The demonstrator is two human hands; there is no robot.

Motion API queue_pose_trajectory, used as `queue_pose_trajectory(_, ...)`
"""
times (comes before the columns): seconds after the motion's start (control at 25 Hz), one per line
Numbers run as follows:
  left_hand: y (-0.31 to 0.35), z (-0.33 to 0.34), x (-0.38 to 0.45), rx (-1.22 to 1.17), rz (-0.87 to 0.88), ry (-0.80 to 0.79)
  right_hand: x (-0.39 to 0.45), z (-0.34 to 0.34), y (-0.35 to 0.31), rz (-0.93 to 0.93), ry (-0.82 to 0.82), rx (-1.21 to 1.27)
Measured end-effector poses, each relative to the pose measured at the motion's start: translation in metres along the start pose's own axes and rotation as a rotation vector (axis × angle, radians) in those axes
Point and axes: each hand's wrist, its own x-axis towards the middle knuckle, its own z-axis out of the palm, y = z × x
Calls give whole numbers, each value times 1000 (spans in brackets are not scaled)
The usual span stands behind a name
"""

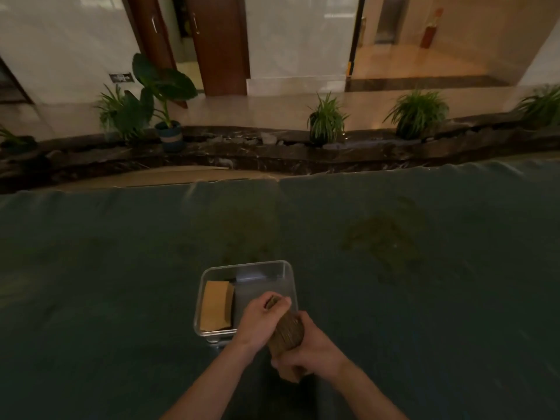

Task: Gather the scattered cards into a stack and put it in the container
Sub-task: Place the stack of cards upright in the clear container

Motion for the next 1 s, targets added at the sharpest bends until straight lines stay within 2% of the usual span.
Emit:
queue_pose_trajectory(0.16, 18, 18, 22, 75, -12, 72, 12, -9, 4, -28, 49, 202)
queue_pose_trajectory(0.2, 19, 17, 28, 92, -23, 51, 16, -13, 6, 21, -23, 306)
queue_pose_trajectory(0.28, 19, 9, 38, 79, -30, -95, 21, -24, 4, 109, -230, 554)
queue_pose_trajectory(0.36, 22, -1, 46, 63, -1, -209, 27, -31, 2, 100, -332, 637)
queue_pose_trajectory(0.48, 26, -13, 59, 42, 25, -212, 37, -24, -8, 102, -291, 560)
queue_pose_trajectory(0.72, 18, -32, 85, 30, -60, -165, 59, -12, -21, 79, -231, 513)
queue_pose_trajectory(1.0, 7, -45, 133, 91, -203, 21, 92, 13, -46, 95, 28, 171)
